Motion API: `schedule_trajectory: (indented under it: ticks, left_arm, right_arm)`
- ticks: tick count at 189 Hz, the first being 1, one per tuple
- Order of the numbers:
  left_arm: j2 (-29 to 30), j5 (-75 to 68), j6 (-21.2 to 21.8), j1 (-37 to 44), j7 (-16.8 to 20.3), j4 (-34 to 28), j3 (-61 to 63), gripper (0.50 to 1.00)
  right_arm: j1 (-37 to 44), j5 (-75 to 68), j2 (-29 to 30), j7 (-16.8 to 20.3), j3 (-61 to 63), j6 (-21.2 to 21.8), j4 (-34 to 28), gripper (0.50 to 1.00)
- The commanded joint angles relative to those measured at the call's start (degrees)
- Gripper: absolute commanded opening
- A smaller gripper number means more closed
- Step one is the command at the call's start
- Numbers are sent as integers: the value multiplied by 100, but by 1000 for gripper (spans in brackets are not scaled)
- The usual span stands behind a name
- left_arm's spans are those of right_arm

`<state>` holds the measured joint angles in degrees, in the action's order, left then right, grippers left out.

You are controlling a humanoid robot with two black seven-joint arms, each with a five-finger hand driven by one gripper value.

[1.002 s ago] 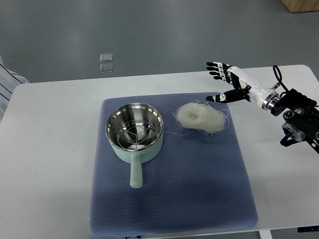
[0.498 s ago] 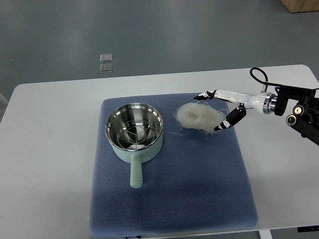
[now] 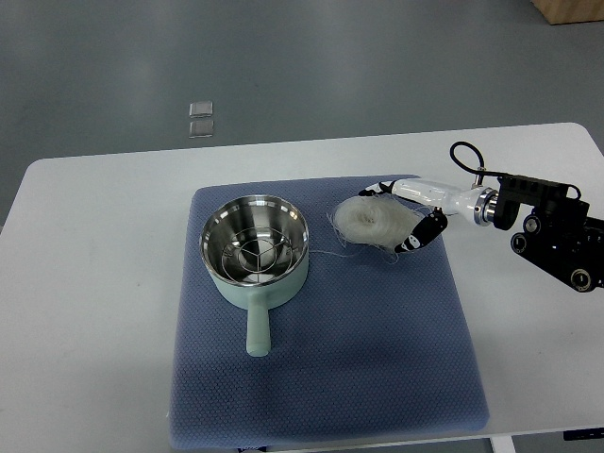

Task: Put vermicelli into pot with right hand
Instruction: 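Close the right hand fingers around the vermicelli bundle, then lift the vermicelli with the right hand and carry it over the pot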

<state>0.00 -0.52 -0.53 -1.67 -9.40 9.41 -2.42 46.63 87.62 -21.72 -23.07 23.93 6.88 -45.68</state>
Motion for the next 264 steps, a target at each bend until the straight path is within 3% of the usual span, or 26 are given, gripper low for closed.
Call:
schedule_trajectory:
  ticks: [1, 58, 115, 123, 146, 264]
  left_arm:
    - [0, 0, 0, 0, 0, 0, 5, 1000]
    - [0, 0, 0, 0, 0, 0, 5, 1000]
    - [0, 0, 0, 0, 0, 0, 5, 1000]
    - [0, 0, 0, 0, 0, 0, 5, 1000]
    - [0, 0, 0, 0, 0, 0, 5, 1000]
    - [0, 0, 0, 0, 0, 0, 5, 1000]
  right_arm:
    - [4, 0, 124, 101, -2, -108, 86, 921]
    - [4, 0, 229, 145, -72, -117, 147, 895]
    - [4, -8, 229, 145, -72, -91, 244, 707]
    - [4, -8, 229, 145, -72, -47, 253, 627]
    - [4, -8, 229, 145, -64, -12, 244, 501]
    - [663, -773, 54, 127, 60, 32, 244, 500]
